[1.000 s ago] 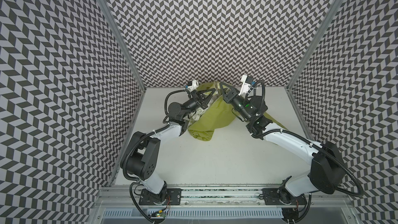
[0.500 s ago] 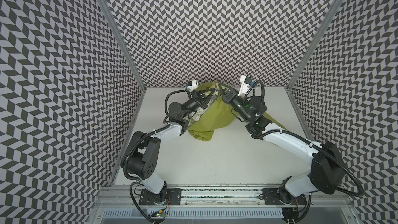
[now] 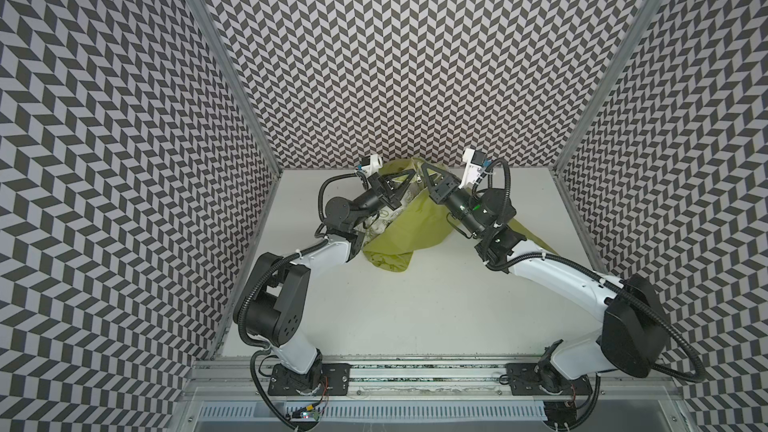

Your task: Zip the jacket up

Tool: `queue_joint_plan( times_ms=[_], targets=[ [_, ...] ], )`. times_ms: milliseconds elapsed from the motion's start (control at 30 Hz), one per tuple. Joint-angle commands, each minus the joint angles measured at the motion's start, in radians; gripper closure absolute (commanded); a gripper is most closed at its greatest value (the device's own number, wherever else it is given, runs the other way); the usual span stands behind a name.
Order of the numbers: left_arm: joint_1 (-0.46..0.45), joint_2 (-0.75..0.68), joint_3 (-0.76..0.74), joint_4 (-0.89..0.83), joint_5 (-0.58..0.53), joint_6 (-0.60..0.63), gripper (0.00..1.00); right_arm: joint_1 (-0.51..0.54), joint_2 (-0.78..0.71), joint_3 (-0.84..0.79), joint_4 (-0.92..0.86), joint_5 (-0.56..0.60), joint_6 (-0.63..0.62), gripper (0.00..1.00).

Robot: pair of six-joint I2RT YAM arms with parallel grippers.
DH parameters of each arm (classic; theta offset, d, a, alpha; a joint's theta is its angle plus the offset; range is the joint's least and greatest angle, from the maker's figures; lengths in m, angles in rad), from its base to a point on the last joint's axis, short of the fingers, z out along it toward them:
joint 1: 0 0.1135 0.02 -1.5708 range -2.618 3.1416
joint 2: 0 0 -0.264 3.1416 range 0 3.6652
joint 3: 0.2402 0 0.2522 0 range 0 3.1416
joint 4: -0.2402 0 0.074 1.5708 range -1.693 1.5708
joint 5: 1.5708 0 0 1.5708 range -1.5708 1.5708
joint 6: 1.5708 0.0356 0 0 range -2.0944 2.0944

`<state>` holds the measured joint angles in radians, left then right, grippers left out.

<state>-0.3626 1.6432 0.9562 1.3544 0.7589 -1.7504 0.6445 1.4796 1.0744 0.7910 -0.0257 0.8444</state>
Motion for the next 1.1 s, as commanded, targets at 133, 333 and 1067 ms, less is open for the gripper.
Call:
queue_joint_plan(
  times_ms=[133,333,1067],
  targets=[
    [-0.009,-0.026,0.036,0.063,0.012,0.012,1.0,0.01,-0.065,-0.015,0.102,0.016,-0.019,1.0],
    [-0.009,-0.032,0.077,0.063,0.027,0.001,1.0,0.001,-0.059,0.019,0.134,-0.011,-0.097,1.0],
    [-0.017,0.014,0.182,0.062,0.024,0.022,1.0,0.007,0.04,0.06,0.374,0.166,-0.172,1.0]
  ],
)
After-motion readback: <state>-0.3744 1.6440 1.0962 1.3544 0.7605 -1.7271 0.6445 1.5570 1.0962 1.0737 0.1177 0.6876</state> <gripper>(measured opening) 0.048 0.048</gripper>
